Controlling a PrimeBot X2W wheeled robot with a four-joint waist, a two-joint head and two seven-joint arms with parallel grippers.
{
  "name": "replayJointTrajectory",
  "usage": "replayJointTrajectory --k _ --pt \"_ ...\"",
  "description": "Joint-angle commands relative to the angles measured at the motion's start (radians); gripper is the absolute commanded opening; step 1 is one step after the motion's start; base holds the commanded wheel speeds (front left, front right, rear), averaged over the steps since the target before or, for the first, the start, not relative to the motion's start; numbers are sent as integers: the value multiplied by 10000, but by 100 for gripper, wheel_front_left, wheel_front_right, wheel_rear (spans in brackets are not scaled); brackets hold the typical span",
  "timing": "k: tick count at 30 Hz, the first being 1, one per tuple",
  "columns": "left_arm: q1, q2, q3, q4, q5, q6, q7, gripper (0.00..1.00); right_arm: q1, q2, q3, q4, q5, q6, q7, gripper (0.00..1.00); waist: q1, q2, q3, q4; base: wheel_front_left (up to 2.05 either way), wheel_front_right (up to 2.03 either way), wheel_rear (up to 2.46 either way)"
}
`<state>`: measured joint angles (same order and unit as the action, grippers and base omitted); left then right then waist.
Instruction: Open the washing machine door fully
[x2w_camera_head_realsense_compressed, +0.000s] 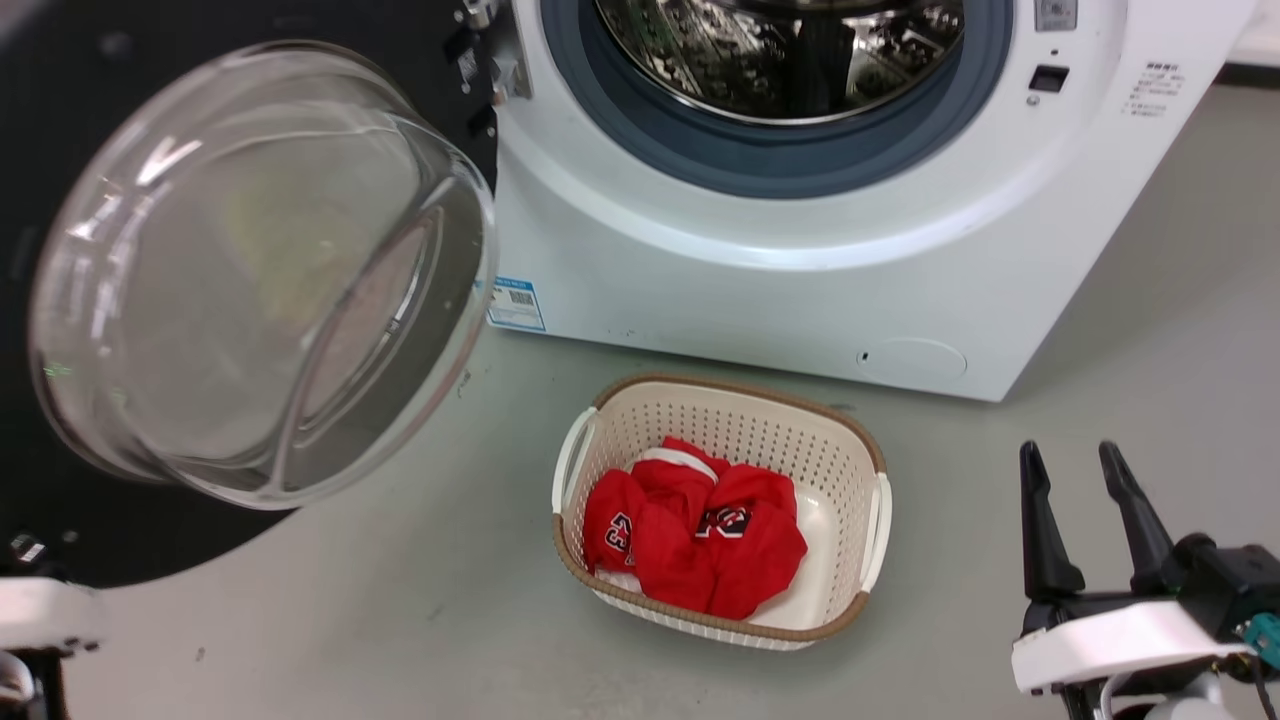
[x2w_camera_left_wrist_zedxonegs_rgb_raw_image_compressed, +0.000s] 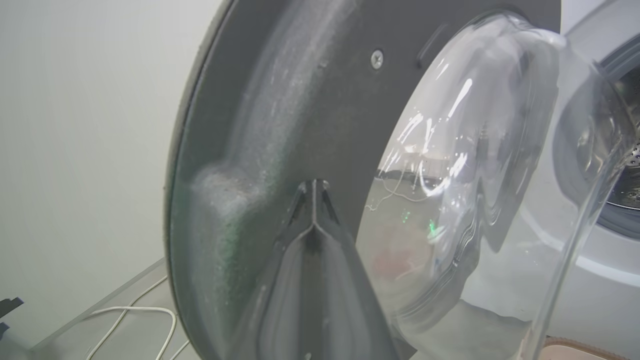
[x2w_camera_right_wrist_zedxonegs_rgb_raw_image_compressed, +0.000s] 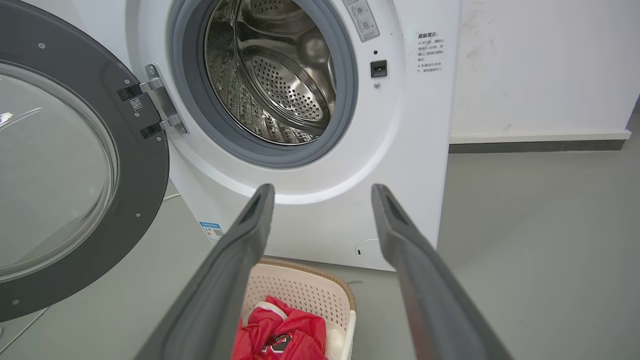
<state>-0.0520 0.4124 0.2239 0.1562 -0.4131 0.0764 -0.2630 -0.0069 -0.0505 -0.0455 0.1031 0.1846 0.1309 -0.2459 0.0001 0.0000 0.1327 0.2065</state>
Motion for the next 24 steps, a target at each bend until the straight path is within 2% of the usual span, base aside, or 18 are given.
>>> replayJointTrajectory --k 1,12,20,24 --pt "-451 166 194 425 154 -168 -16 0 -256 9 11 -54 -80 -3 0 100 -1 0 255 -100 0 0 0" --pt "-2535 1177 1348 3468 578 -1076 -16 0 -766 9 36 -48 -202 -3 -25 100 -1 0 926 -329 0 0 0" --pt "-3051 1264 1660 4548 1010 -1438 -18 0 -821 9 96 124 -178 -3 -70 100 -1 0 755 -430 0 0 0" --pt "-2655 832 1901 4275 1283 -1543 -20 0 -733 9 80 225 -75 -3 -98 100 -1 0 443 -519 0 0 0"
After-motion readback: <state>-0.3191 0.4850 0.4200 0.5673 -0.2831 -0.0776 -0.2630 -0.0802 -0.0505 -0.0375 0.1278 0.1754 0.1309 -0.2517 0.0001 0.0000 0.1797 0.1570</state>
